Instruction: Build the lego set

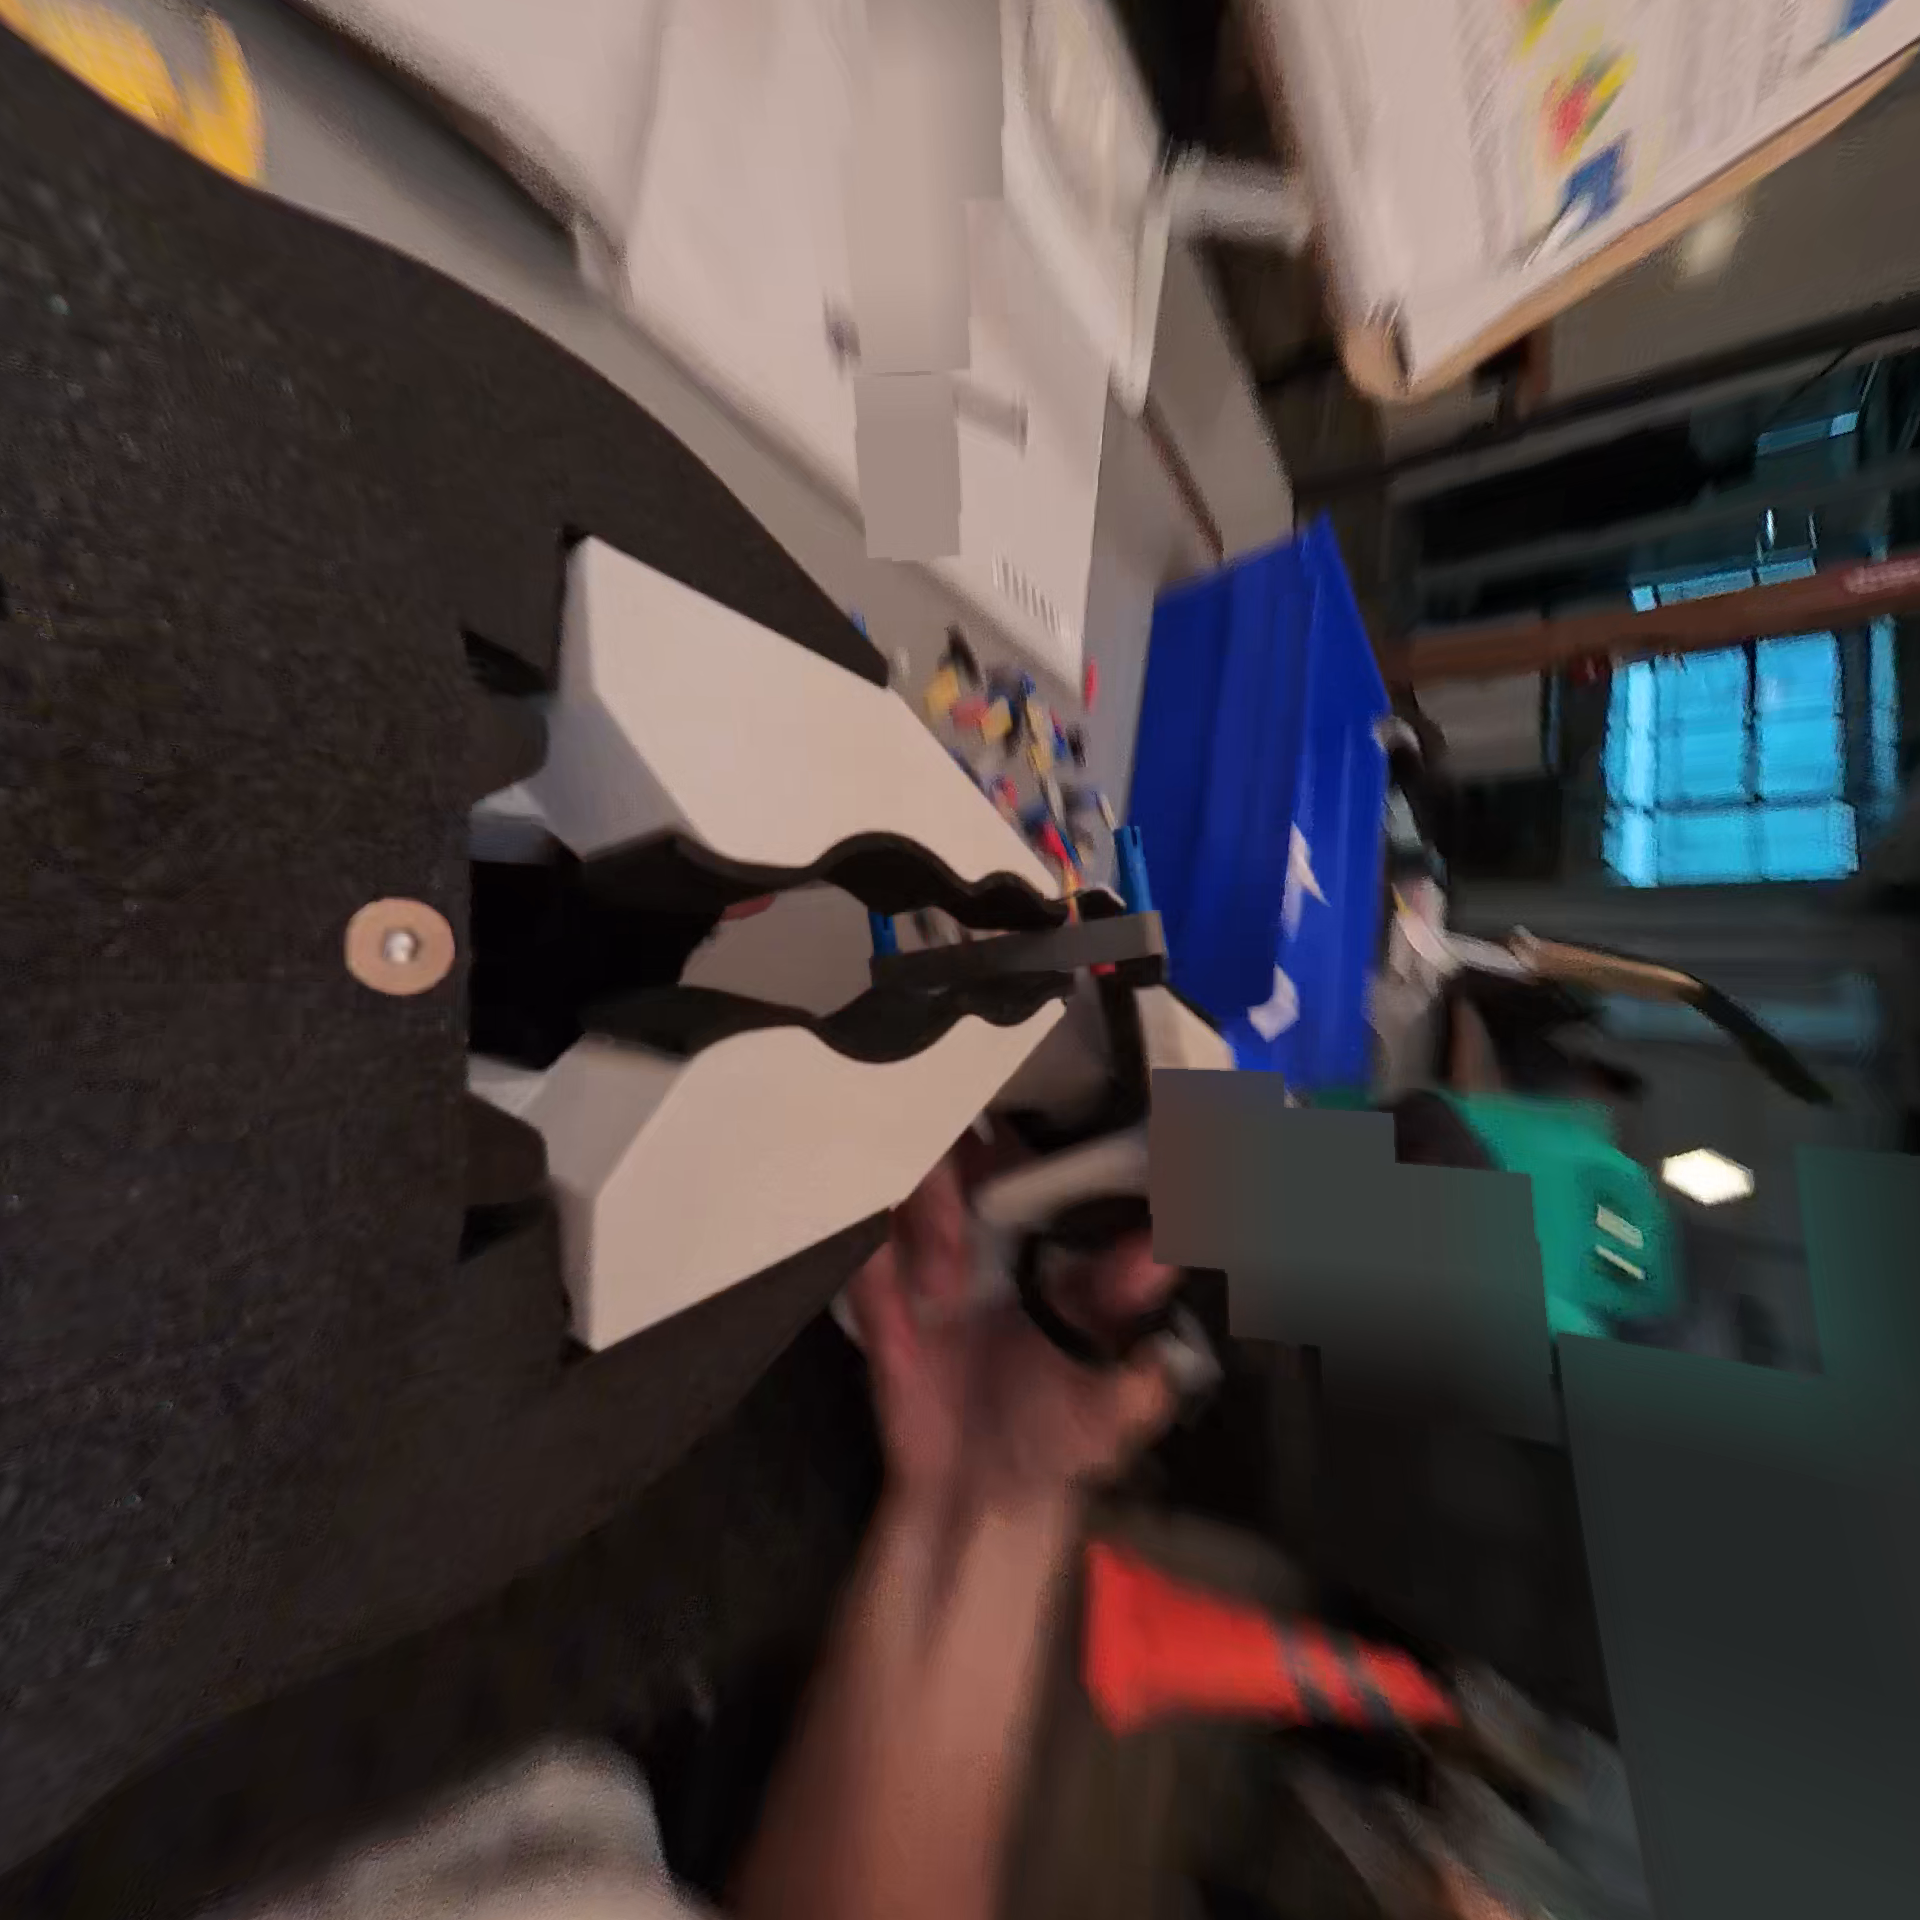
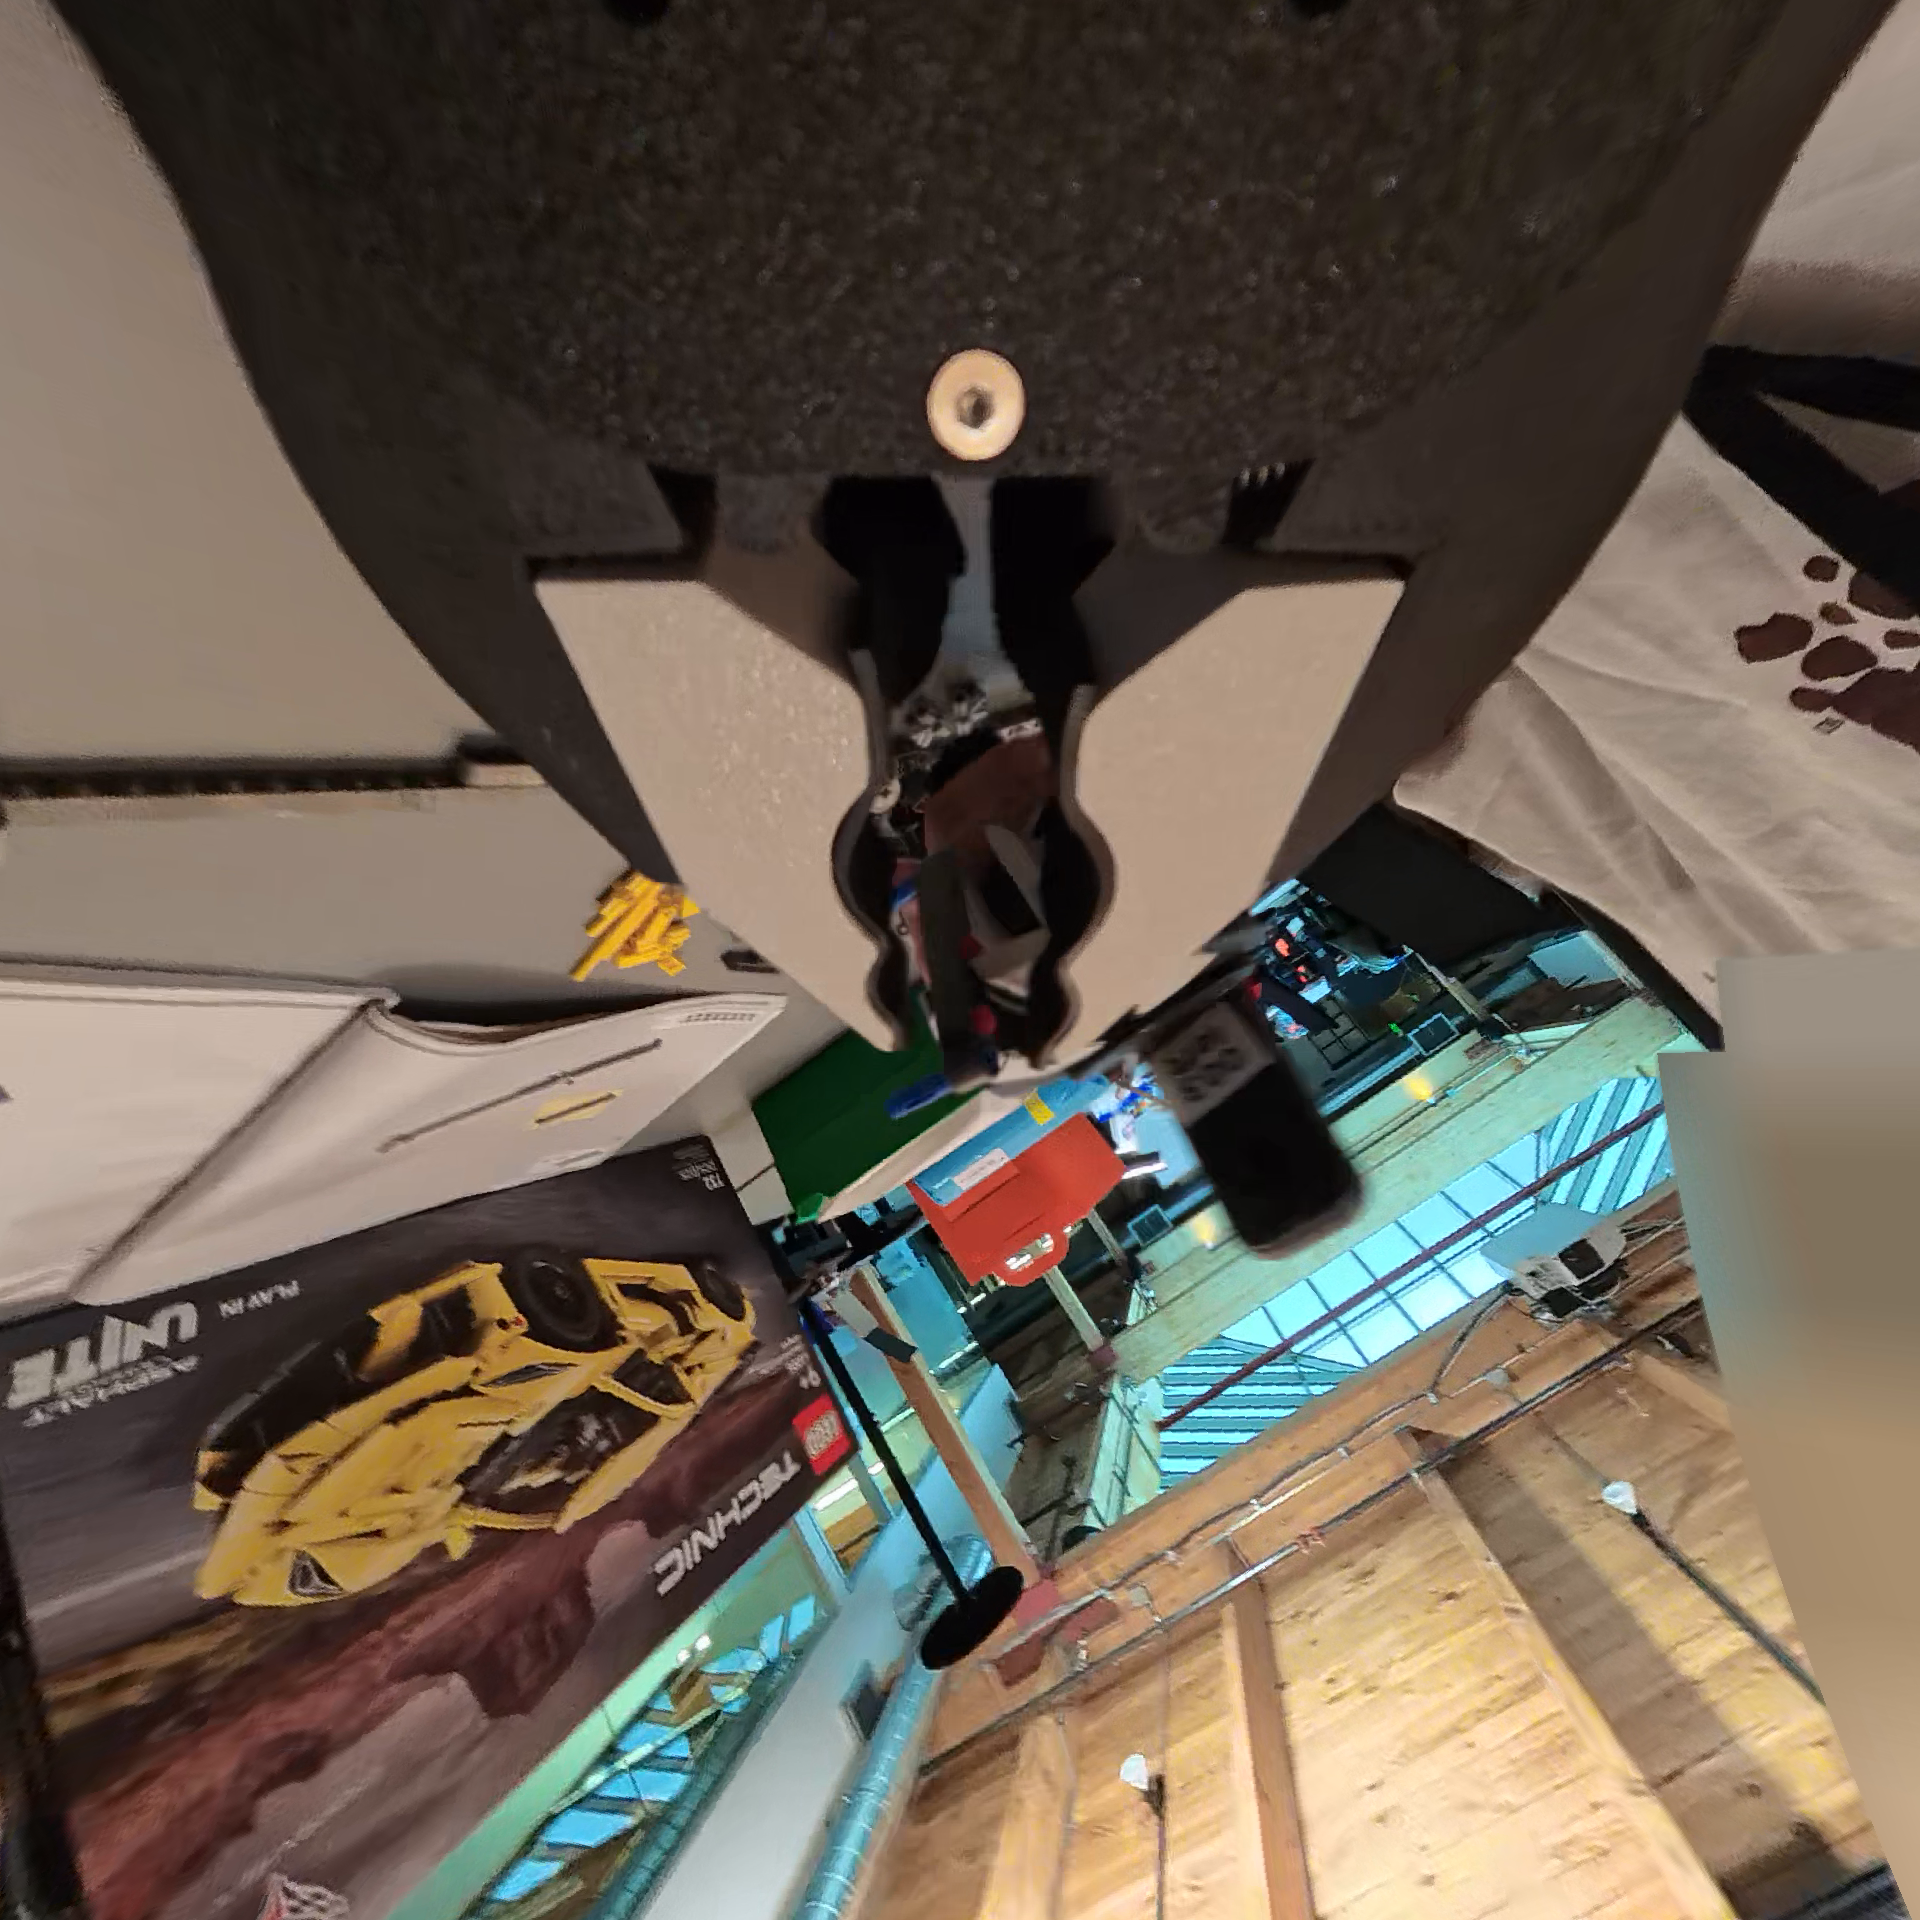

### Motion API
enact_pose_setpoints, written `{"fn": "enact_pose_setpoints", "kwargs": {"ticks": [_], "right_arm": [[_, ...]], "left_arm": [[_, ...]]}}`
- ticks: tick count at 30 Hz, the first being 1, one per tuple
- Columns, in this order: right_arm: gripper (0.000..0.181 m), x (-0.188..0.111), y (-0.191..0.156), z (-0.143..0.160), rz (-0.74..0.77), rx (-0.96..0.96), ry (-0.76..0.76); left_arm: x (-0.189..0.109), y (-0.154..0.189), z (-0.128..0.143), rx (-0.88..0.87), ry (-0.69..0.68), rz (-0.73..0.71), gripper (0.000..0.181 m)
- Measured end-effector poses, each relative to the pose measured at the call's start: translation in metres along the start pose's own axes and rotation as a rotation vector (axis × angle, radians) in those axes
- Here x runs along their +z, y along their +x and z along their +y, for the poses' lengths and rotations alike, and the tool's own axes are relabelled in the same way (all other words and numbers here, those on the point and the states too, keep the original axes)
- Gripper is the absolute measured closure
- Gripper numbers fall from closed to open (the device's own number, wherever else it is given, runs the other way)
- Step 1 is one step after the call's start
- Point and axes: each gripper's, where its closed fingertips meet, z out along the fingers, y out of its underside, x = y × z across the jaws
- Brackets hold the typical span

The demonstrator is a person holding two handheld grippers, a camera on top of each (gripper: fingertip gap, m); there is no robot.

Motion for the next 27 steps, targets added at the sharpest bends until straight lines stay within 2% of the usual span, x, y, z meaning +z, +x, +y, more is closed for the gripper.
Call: {"fn": "enact_pose_setpoints", "kwargs": {"ticks": [3,6,8,10,11,12,15,16,19,20,22,24,26,27], "right_arm": [[0.153,0.001,0.013,0.011,0.042,-0.027,-0.142],[0.148,0.008,0.03,0.021,0.121,-0.168,-0.322],[0.151,0.015,0.035,0.031,0.114,-0.231,-0.436],[0.157,0.022,0.033,0.04,0.08,-0.277,-0.514],[0.17,0.025,0.032,0.042,0.065,-0.3,-0.532],[0.174,0.026,0.035,0.043,0.079,-0.335,-0.546],[0.175,0.029,0.035,0.046,0.057,-0.443,-0.578],[0.175,0.029,0.036,0.045,0.056,-0.492,-0.569],[0.174,0.027,0.034,0.031,0.009,-0.659,-0.491],[0.175,0.027,0.027,0.026,-0.035,-0.682,-0.457],[0.175,0.026,0.008,0.017,-0.153,-0.646,-0.407],[0.175,0.026,-0.007,0.011,-0.243,-0.614,-0.392],[0.175,0.028,-0.007,0.014,-0.26,-0.639,-0.439],[0.174,0.028,-0.008,0.016,-0.273,-0.644,-0.456]], "left_arm": [[-0.008,-0.027,0.017,0.555,-0.227,-0.306,0.176],[-0.018,-0.041,0.027,1.007,-0.4,-0.453,0.175],[-0.021,-0.042,0.034,1.177,-0.456,-0.467,0.175],[-0.024,-0.042,0.037,1.254,-0.485,-0.469,0.176],[-0.026,-0.044,0.038,1.273,-0.5,-0.482,0.175],[-0.028,-0.045,0.038,1.28,-0.507,-0.487,0.175],[-0.032,-0.046,0.04,1.228,-0.506,-0.487,0.17],[-0.034,-0.044,0.035,1.171,-0.461,-0.49,0.155],[-0.047,-0.036,0.008,0.807,-0.26,-0.435,0.125],[-0.052,-0.039,0.004,0.655,-0.231,-0.4,0.122],[-0.057,-0.041,0.009,0.367,-0.225,-0.249,0.131],[-0.061,-0.028,0.006,0.178,-0.178,-0.05,0.154],[-0.065,-0.024,-0.008,0.119,-0.09,0.024,0.17],[-0.066,-0.025,-0.008,0.134,-0.09,0.034,0.172]]}}
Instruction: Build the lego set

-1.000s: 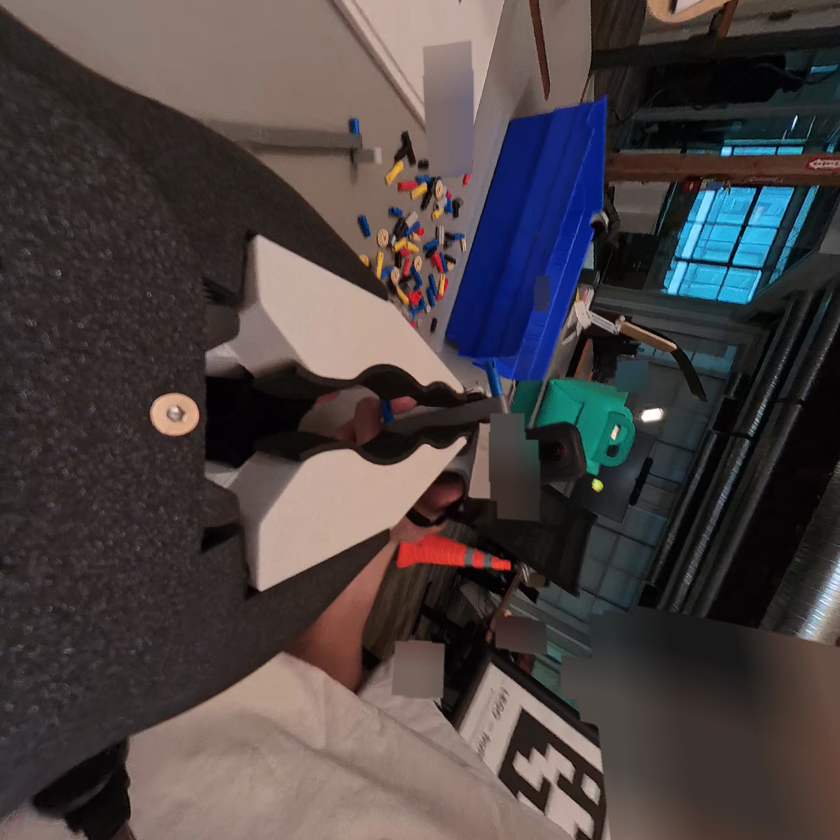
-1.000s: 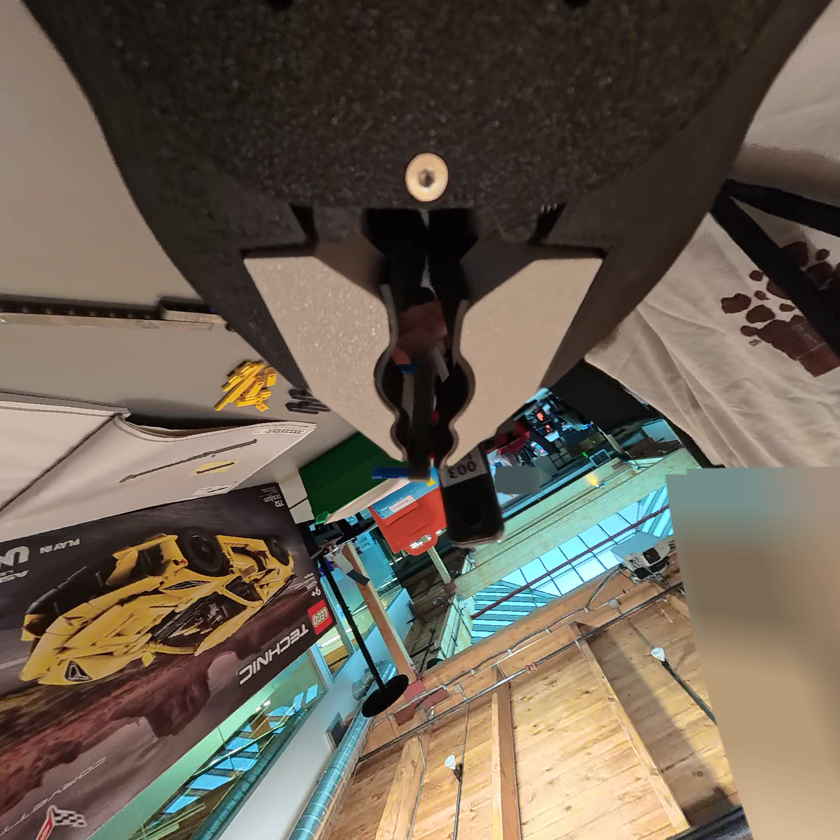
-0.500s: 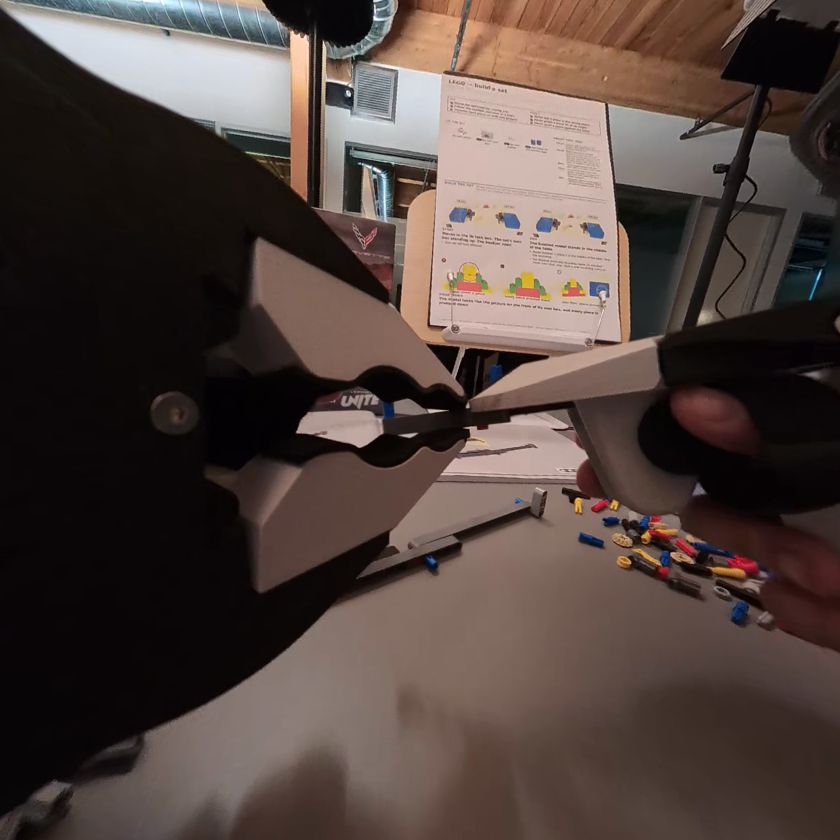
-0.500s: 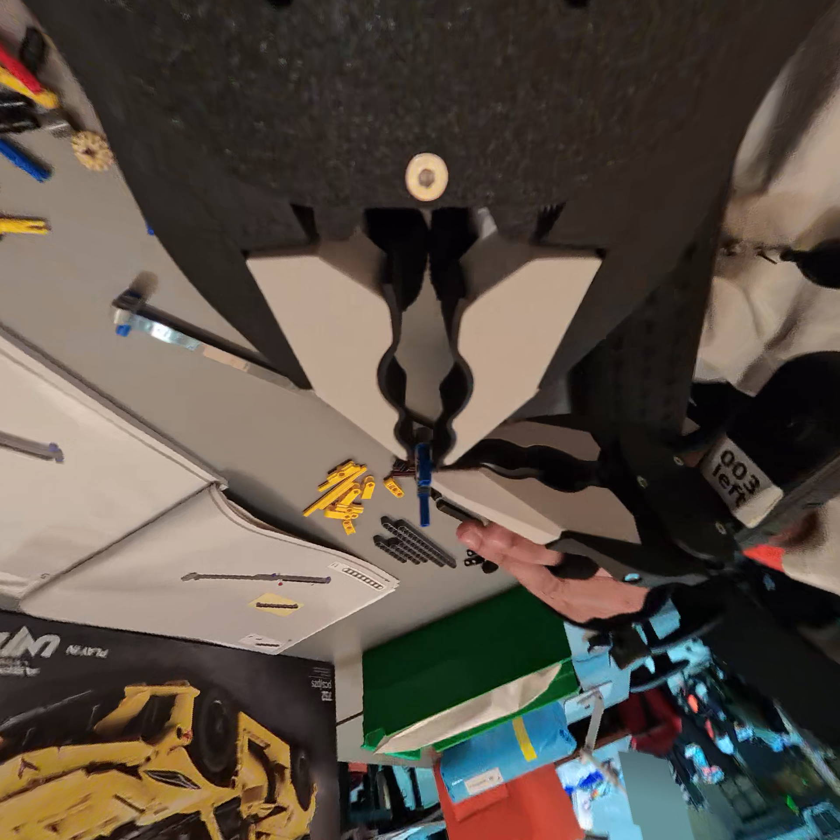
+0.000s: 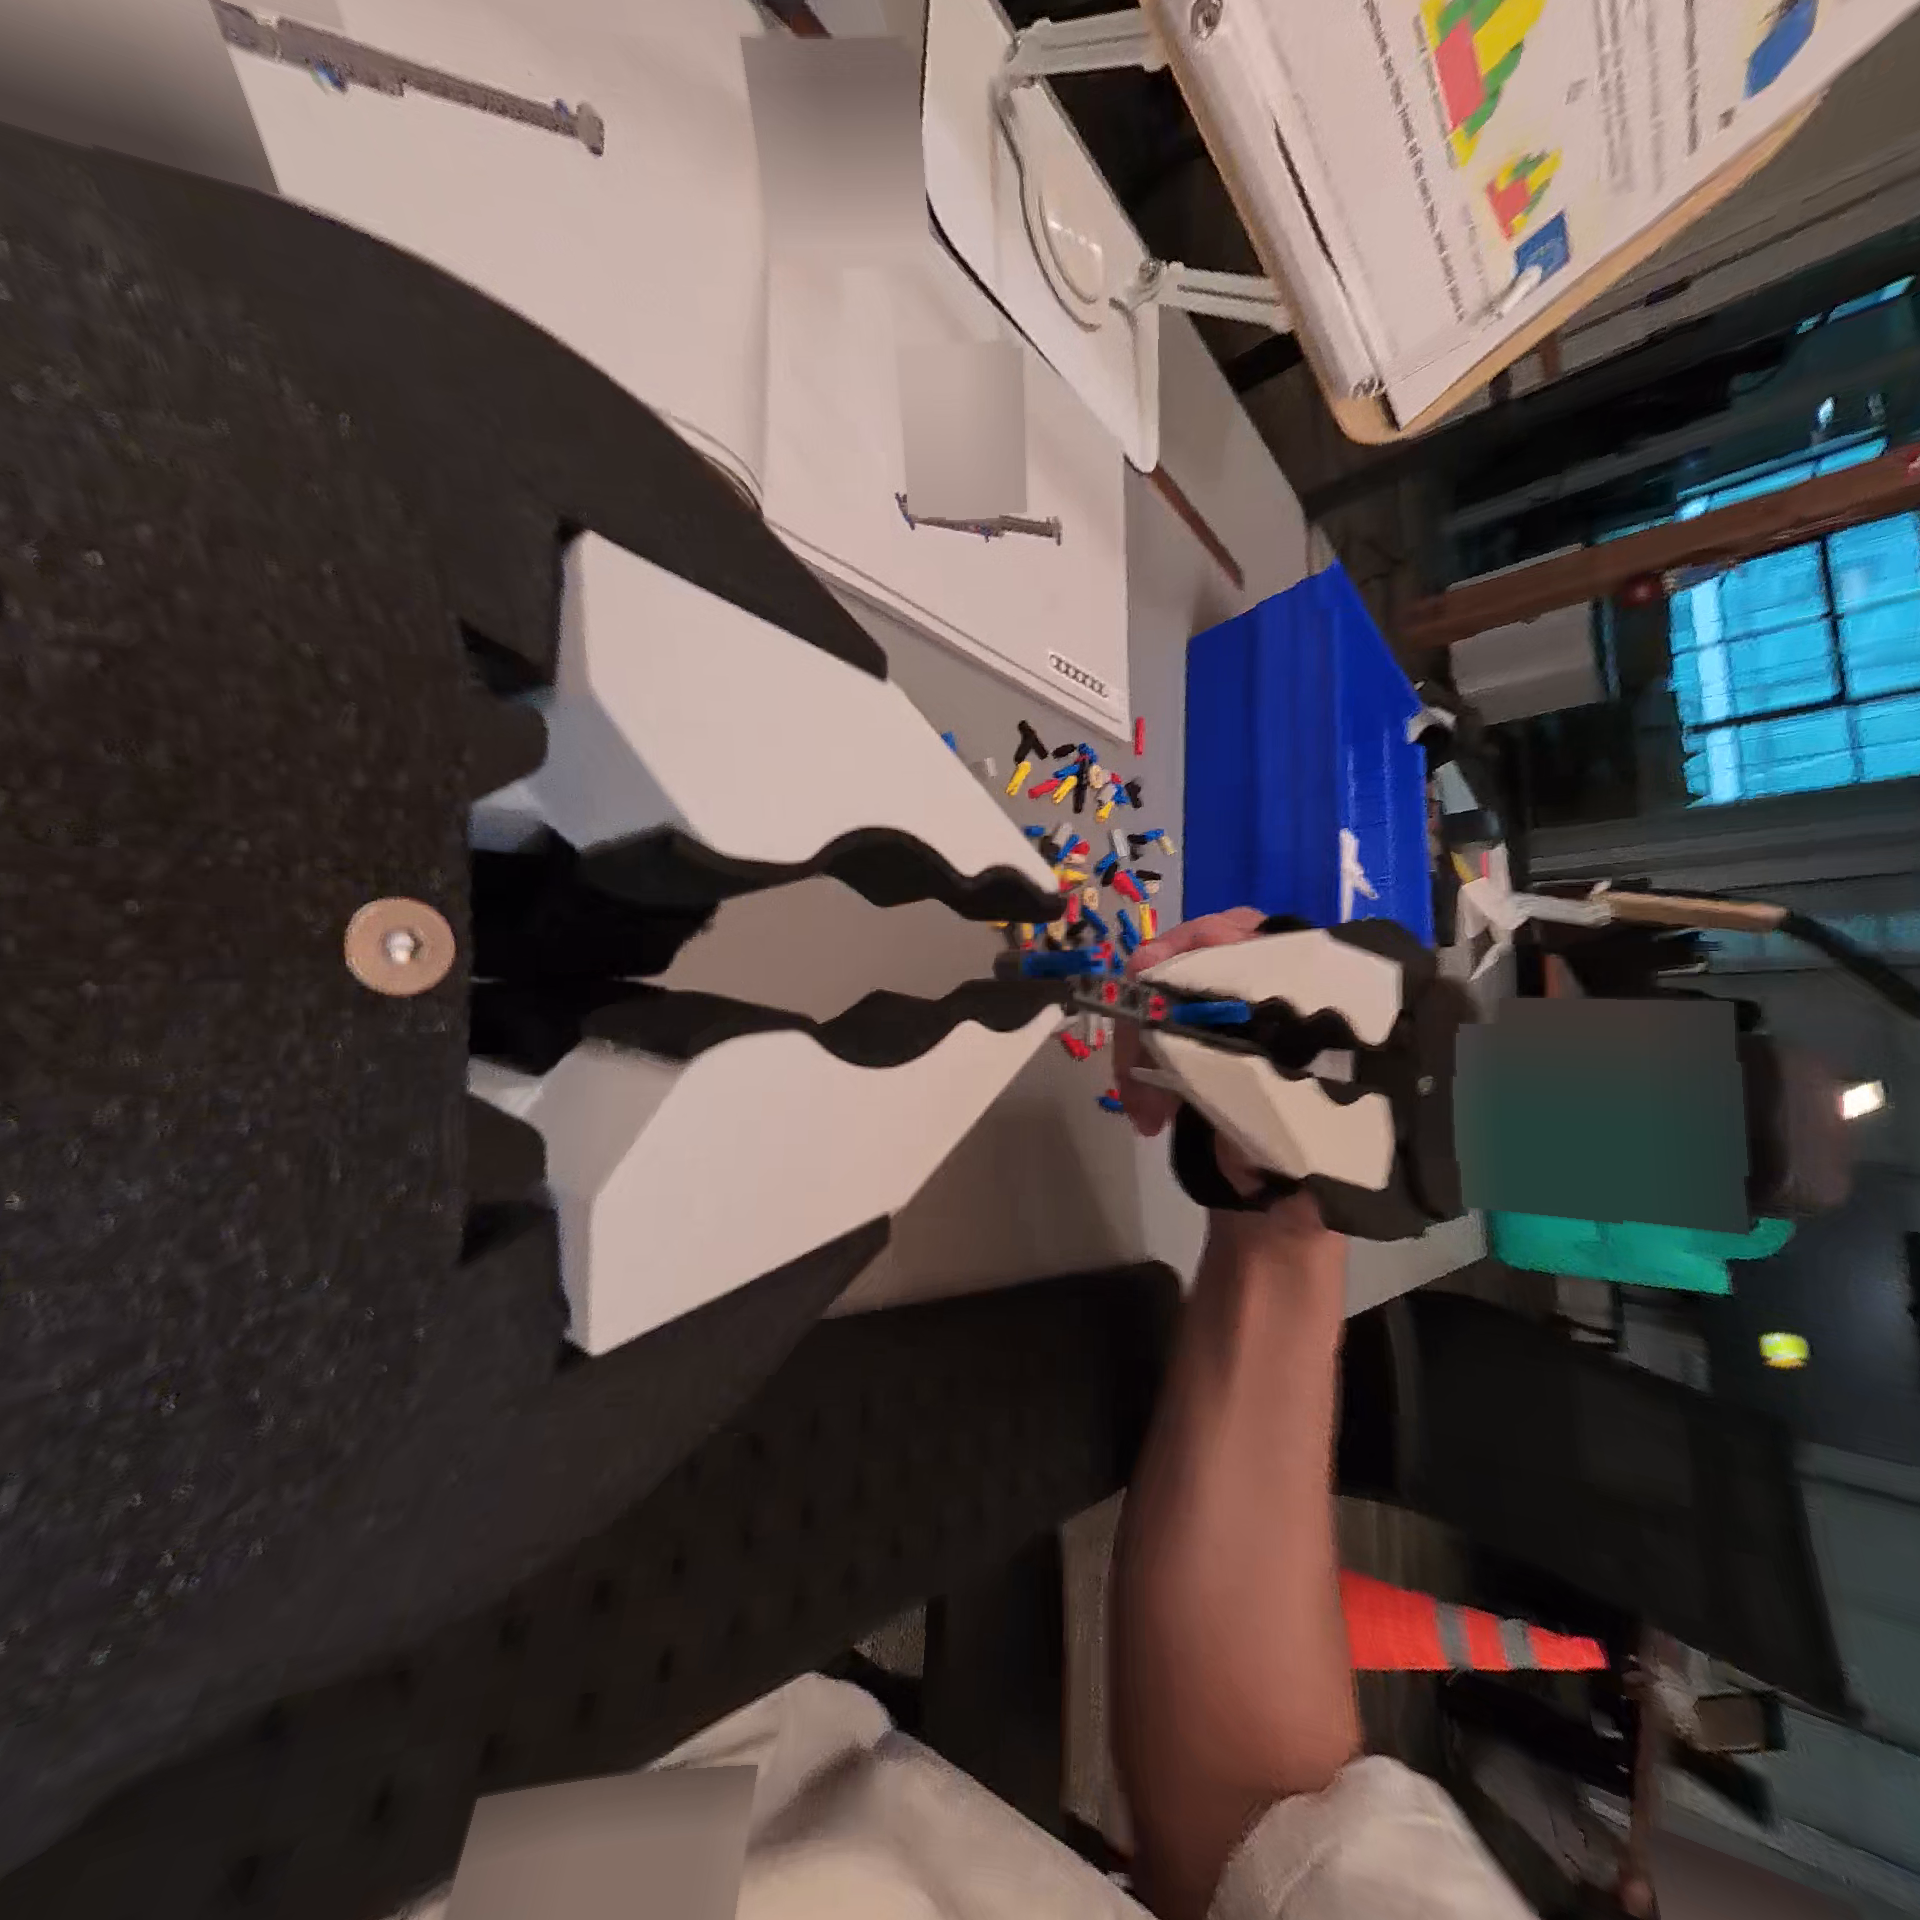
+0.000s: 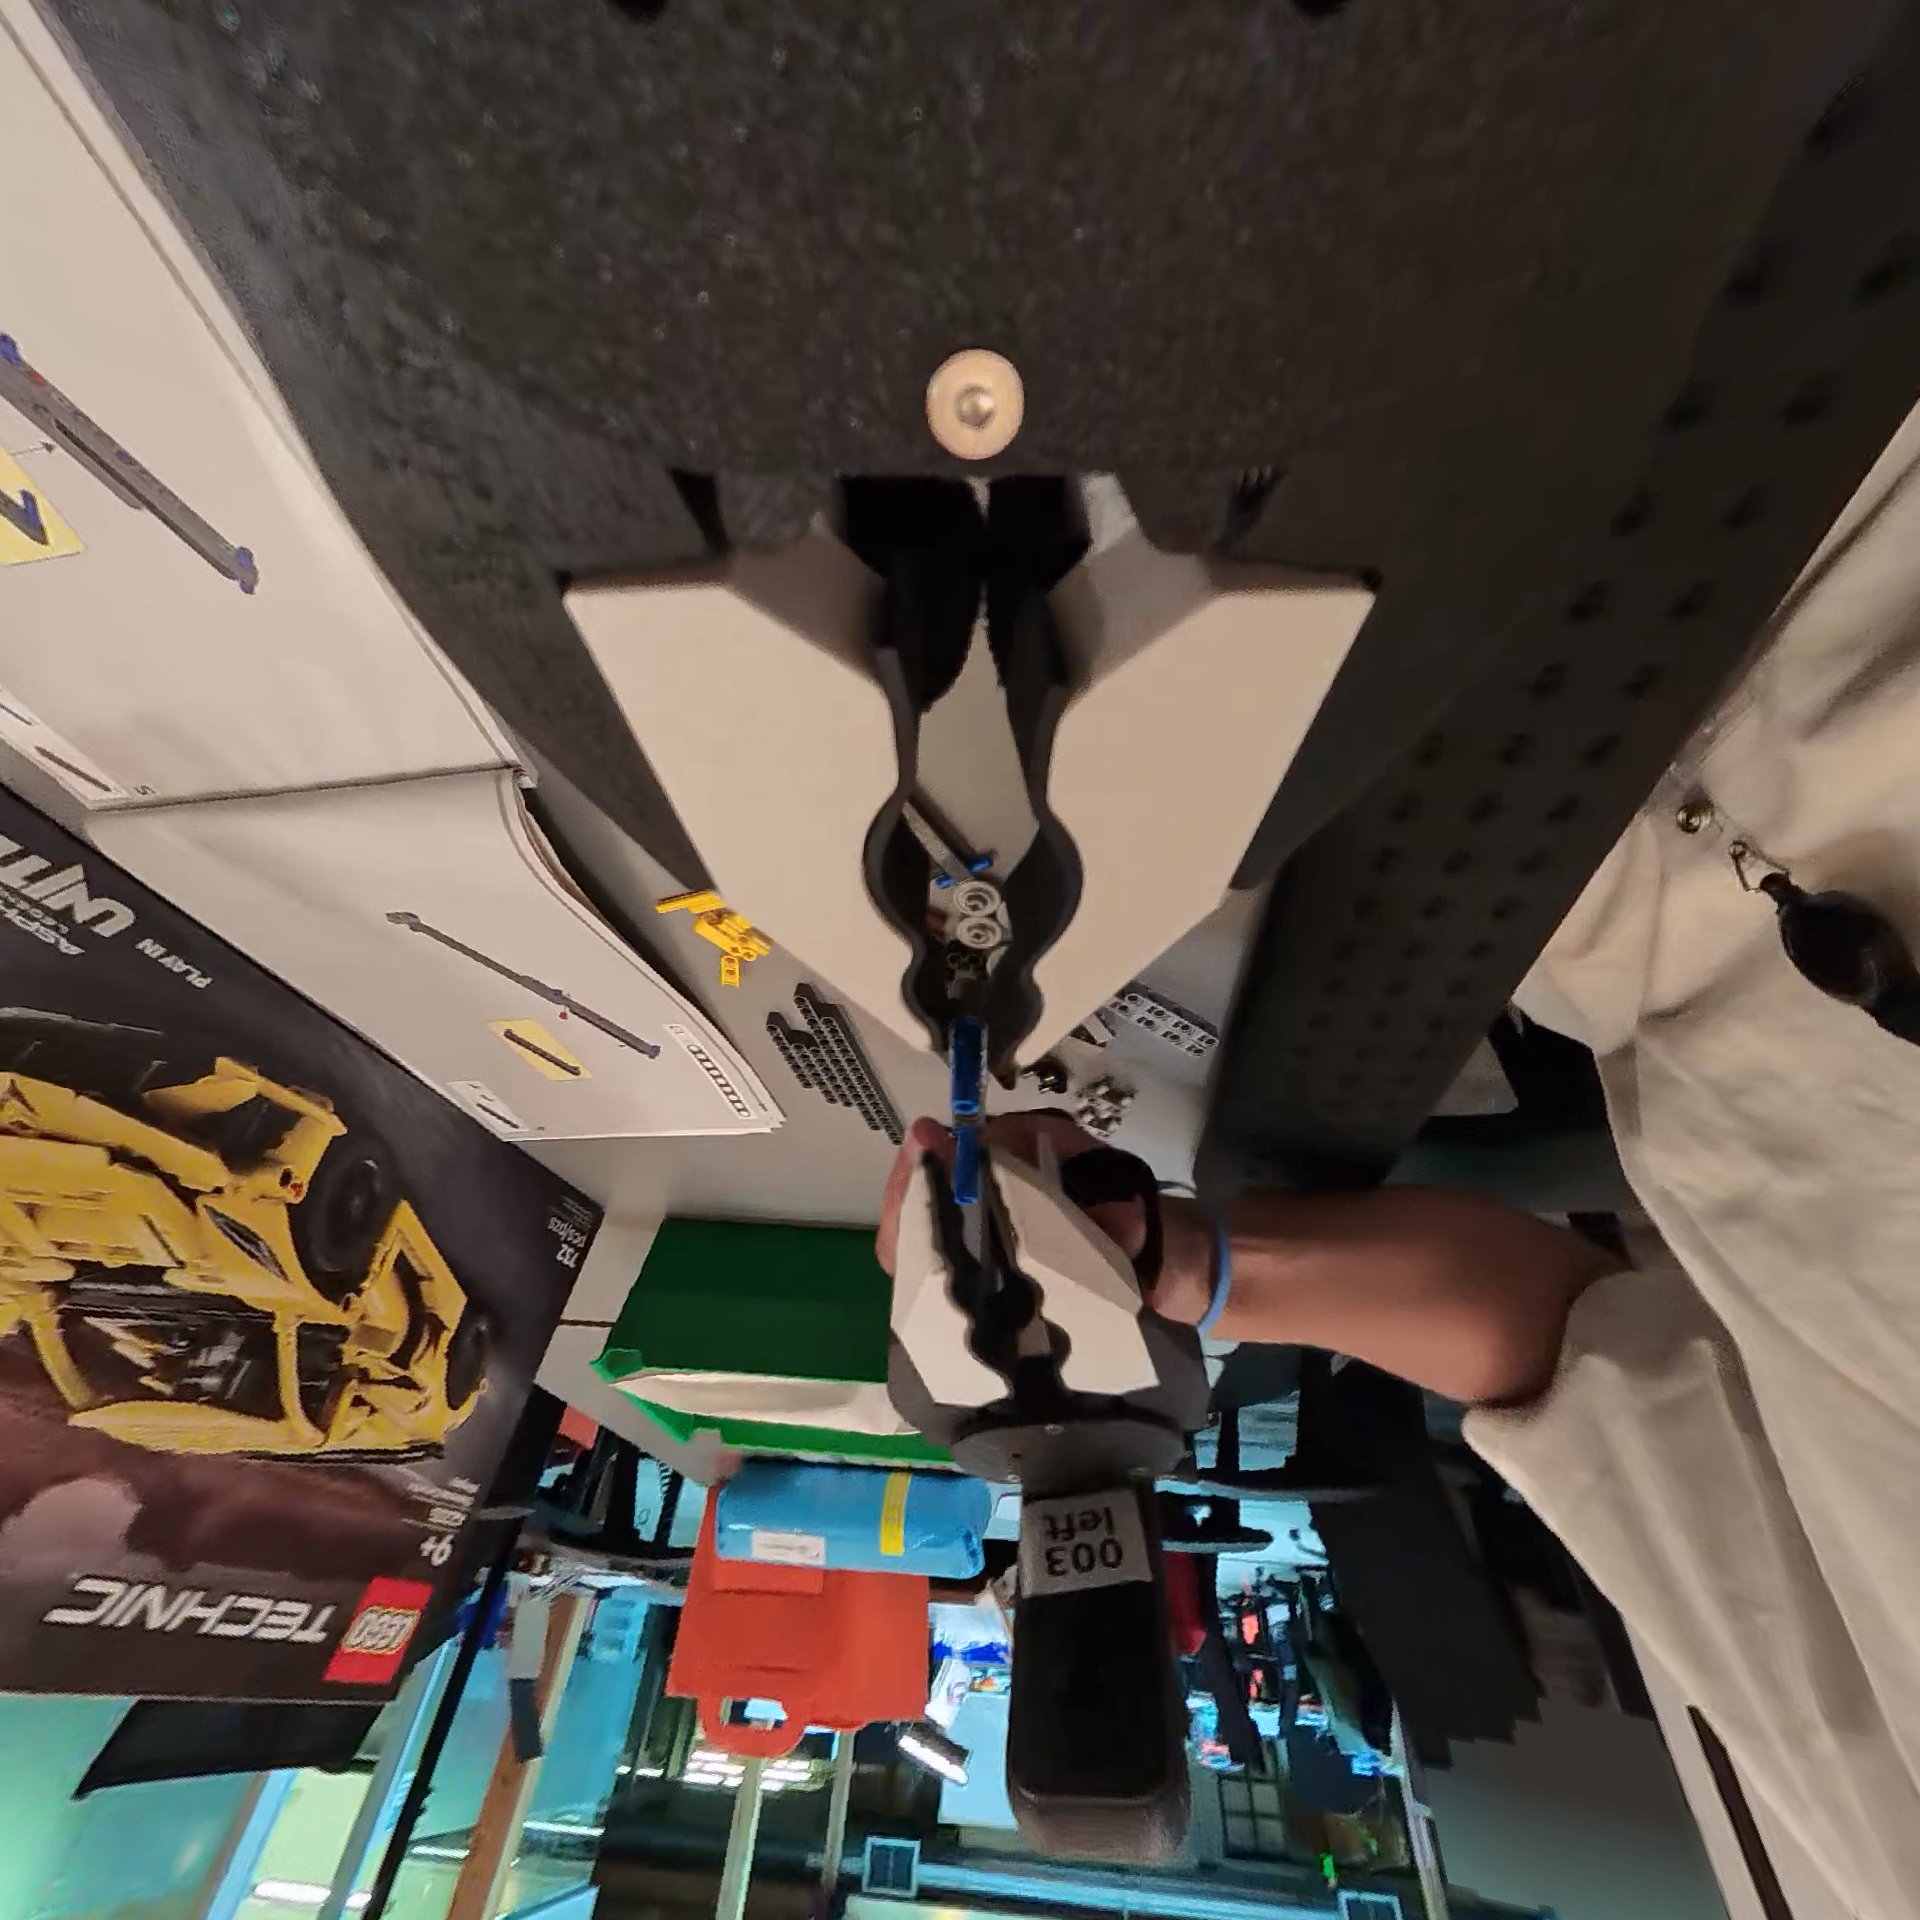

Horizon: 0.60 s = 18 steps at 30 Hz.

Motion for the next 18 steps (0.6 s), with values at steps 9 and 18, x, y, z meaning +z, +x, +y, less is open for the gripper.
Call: {"fn": "enact_pose_setpoints", "kwargs": {"ticks": [9,18], "right_arm": [[0.175,0.004,0.008,0.001,-0.037,0.029,0.01],[0.156,-0.024,0.073,0.034,0.232,0.217,-0.049]], "left_arm": [[0.011,-0.003,0.018,0.144,-0.117,-0.013,0.173],[0.022,-0.054,0.024,0.479,-0.227,-0.3,0.175]]}}
